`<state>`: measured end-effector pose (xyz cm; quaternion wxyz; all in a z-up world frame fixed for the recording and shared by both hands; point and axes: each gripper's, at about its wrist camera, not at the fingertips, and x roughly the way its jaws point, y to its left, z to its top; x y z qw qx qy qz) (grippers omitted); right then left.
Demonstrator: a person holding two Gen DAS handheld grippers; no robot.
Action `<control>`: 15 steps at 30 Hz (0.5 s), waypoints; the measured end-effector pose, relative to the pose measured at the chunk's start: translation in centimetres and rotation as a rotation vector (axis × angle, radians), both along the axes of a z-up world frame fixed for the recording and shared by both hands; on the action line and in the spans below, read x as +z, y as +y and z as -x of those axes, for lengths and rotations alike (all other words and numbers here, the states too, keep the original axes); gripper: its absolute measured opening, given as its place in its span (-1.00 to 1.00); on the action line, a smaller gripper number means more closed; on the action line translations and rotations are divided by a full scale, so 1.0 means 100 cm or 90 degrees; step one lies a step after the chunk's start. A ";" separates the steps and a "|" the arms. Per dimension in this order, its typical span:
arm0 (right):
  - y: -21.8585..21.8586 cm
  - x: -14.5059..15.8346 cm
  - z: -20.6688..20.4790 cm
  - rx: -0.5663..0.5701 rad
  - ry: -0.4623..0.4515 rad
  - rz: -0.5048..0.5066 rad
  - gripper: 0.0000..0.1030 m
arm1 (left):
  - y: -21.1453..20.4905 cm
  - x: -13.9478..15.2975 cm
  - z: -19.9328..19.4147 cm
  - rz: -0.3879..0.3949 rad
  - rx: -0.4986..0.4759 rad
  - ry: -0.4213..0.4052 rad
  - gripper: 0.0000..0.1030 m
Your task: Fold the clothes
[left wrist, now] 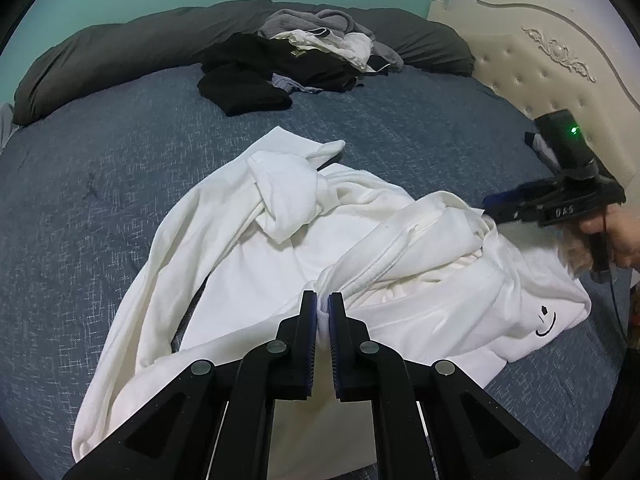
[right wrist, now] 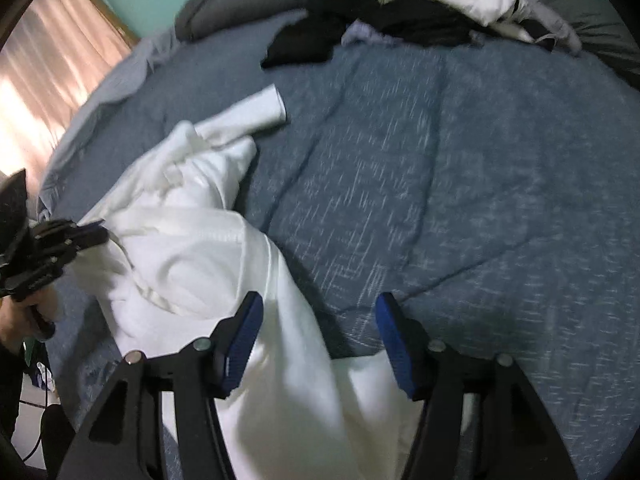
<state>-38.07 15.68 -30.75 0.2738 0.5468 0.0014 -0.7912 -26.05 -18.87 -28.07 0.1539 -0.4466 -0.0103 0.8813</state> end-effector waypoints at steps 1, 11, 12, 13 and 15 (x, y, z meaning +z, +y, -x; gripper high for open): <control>-0.001 -0.003 0.000 0.000 -0.004 0.003 0.15 | -0.001 -0.001 0.000 -0.003 0.002 -0.001 -0.88; 0.010 0.028 -0.018 0.010 0.044 0.069 -0.98 | 0.001 0.018 -0.006 -0.001 0.014 0.023 -0.91; 0.011 0.038 -0.022 0.012 0.059 0.073 -0.98 | 0.001 0.023 -0.007 0.001 0.016 0.028 -0.91; 0.014 0.050 -0.026 0.011 0.076 0.077 -0.98 | 0.002 0.031 -0.009 0.004 0.018 0.034 -0.91; 0.019 0.075 -0.034 0.007 0.111 0.084 -0.98 | 0.003 0.047 -0.013 0.009 0.022 0.047 -0.91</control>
